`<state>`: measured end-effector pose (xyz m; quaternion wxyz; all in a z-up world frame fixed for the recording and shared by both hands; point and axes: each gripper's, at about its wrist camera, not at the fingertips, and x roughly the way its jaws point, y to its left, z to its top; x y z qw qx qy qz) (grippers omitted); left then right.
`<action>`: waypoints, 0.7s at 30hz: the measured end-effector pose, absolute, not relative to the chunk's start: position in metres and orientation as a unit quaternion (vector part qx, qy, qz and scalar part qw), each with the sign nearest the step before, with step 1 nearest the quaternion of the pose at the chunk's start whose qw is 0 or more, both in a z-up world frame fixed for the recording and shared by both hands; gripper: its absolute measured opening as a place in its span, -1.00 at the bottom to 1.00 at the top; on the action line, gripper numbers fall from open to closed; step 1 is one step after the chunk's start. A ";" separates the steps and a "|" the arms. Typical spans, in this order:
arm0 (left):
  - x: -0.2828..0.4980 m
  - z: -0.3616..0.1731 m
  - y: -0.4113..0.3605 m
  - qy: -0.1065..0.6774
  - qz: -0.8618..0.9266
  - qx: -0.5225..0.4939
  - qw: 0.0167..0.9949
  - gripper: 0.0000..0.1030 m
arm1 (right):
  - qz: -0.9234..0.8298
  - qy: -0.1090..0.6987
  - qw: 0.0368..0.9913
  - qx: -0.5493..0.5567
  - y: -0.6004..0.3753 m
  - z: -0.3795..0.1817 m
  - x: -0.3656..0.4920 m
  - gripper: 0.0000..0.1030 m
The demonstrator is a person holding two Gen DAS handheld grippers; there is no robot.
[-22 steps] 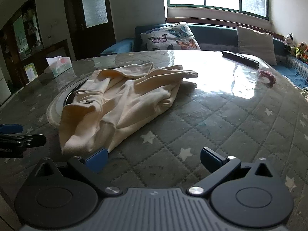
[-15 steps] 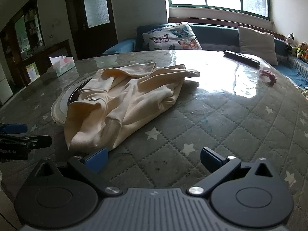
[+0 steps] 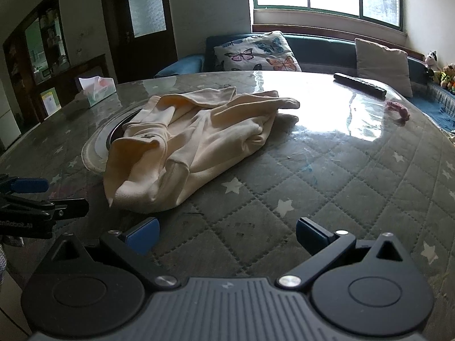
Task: Fold clothes
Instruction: 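Move both grippers toward the crumpled cream shirt on the table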
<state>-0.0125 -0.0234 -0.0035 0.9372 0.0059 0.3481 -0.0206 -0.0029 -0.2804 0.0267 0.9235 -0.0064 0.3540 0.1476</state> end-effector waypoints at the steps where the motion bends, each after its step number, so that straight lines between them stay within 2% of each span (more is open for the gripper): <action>1: -0.012 -0.004 -0.024 0.348 -0.021 0.006 0.937 1.00 | 0.148 0.354 0.924 -0.007 -0.280 0.027 -0.003 1.00; 21: -0.006 -0.008 -0.029 0.358 -0.025 0.016 0.933 1.00 | 0.152 0.361 0.920 -0.013 -0.274 0.024 0.000 1.00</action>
